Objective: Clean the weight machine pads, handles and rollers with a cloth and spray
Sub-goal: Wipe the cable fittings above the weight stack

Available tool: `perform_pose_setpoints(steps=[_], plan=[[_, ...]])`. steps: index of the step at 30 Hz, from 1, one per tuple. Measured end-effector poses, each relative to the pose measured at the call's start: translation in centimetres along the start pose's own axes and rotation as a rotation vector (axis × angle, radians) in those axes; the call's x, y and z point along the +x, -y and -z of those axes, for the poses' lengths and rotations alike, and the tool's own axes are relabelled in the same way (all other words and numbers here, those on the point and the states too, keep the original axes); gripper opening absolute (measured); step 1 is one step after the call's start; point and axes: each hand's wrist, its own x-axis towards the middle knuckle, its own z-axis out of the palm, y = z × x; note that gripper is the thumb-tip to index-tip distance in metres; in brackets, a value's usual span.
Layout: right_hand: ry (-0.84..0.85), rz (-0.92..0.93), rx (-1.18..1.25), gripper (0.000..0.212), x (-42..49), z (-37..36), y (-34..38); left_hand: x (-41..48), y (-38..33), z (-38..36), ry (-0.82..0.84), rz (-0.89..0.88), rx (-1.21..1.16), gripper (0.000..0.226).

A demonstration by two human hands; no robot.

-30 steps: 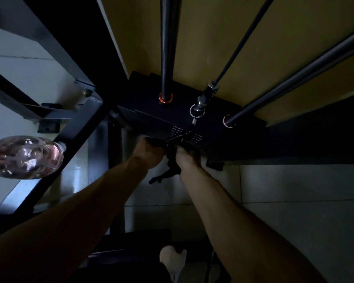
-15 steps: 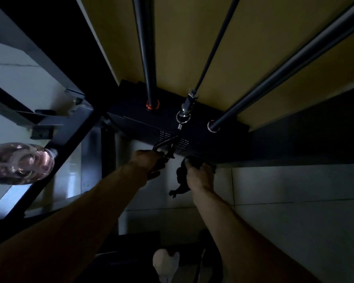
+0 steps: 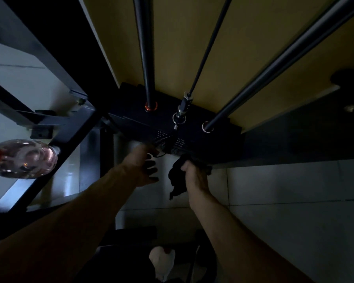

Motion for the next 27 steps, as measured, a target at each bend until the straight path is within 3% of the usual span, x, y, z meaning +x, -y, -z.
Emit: perform_pose_setpoints(steps=[3,5,7,10,14,18,20,22,25,27], plan=[[0.042,-0.053,-0.021,0.020,-3.8,-0.3,0.9,-3.3,1.3,1.9,-0.019,0.009,0.069,0.030],[0.102,-0.031,-0.034,0.019,-7.0,-1.0,1.5,-5.1,2.8,3.6,0.026,0.031,0.082,0.053],[0.157,0.042,-0.036,0.021,-11.0,-2.6,2.2,-7.3,3.8,5.6,0.146,0.042,0.003,0.075],[0.236,0.163,-0.080,0.028,-16.4,-6.0,2.3,-10.3,4.3,8.5,0.271,-0.019,-0.179,0.073],[0.249,0.311,-0.224,0.026,-21.9,-10.0,2.4,-13.4,4.0,12.5,0.156,-0.107,-0.300,0.093],[0.451,0.322,-0.226,0.012,-26.4,-13.1,3.4,-16.6,3.3,18.0,-0.049,-0.214,-0.431,0.068],[0.407,0.374,-0.192,0.008,-26.8,-14.1,4.3,-17.6,2.6,19.9,-0.173,-0.303,-0.519,0.070],[0.319,0.475,-0.222,0.008,-26.4,-16.1,4.9,-18.8,2.0,21.8,-0.311,-0.375,-0.551,0.056],[0.251,0.651,-0.369,0.022,-25.4,-19.3,5.7,-19.2,0.9,23.4,-0.422,-0.407,-0.567,0.026],[0.264,0.758,-0.467,0.052,-25.0,-21.2,6.2,-18.3,0.4,24.6,-0.417,-0.421,-0.589,0.029]])
